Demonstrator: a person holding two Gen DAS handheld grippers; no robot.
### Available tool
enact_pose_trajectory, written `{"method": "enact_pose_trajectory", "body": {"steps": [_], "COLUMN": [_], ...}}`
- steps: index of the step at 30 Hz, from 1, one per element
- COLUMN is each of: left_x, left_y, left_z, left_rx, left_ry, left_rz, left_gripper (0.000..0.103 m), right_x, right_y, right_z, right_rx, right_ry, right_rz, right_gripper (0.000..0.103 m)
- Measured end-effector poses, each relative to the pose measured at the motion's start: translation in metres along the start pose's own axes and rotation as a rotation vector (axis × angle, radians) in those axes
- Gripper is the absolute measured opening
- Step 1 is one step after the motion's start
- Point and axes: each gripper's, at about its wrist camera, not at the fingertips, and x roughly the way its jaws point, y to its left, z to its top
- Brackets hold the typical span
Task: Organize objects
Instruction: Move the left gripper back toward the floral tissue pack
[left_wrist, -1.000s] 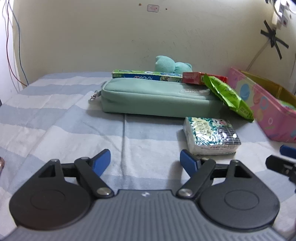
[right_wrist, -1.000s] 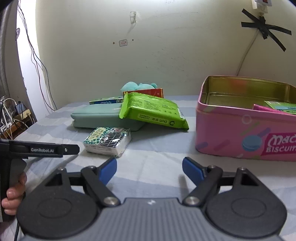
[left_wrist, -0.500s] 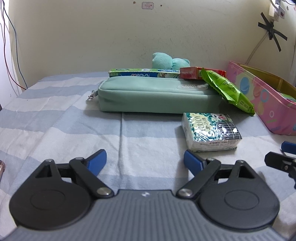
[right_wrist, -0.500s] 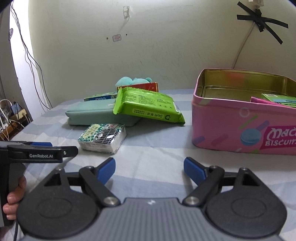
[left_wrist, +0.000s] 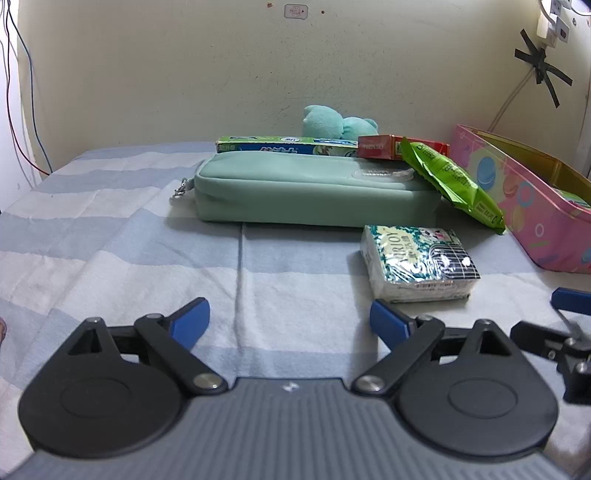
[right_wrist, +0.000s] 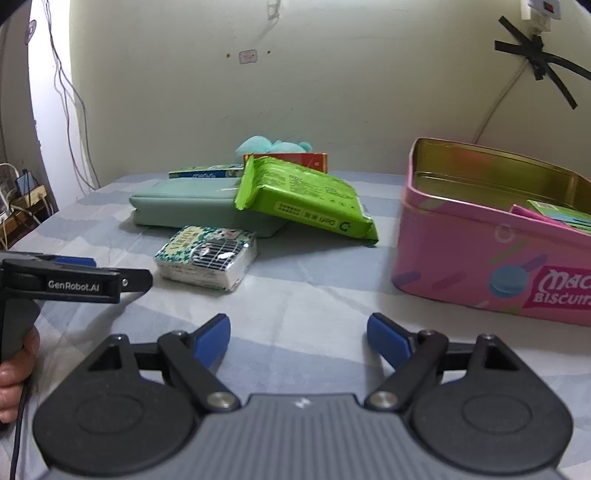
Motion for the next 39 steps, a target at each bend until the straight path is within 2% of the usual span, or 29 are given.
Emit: {"method": "enact_pose_trajectory", "body": {"steps": [4,9,14,24,39], "left_x": [0.000,0.000,0.000,0.001,0.002], "left_y": [0.000,0.000,0.000,0.005,0.004], "left_z": [0.000,0.000,0.001,0.002,0.002], "left_rx": [-0.005,-0.009,-0.015,-0.050,-0.061], "left_ry": [0.000,0.000,0.000,-0.005,-0.008], "left_rz": [0.002,0.005,0.005,0.004,0.002], "left_gripper": [0.096,0.097,0.097,0.098,0.098], "right_x": [0.004,0.014,0.028,0.053,0.055], "right_y": [0.012,0.033,0.053,0.061,0.064], "right_z": [0.001,0.005,0.014,0.029,0.028], "right_rx": [-0.075,-0.150,-0.216,-0.213,-0.225], "right_ry": [0.020,0.046,0.048,0.070,0.066], "right_rz": [0.032,0.085,0.110,0.152,0.157], "right_gripper": [0.087,0.095,0.097,0.102,0.101]}}
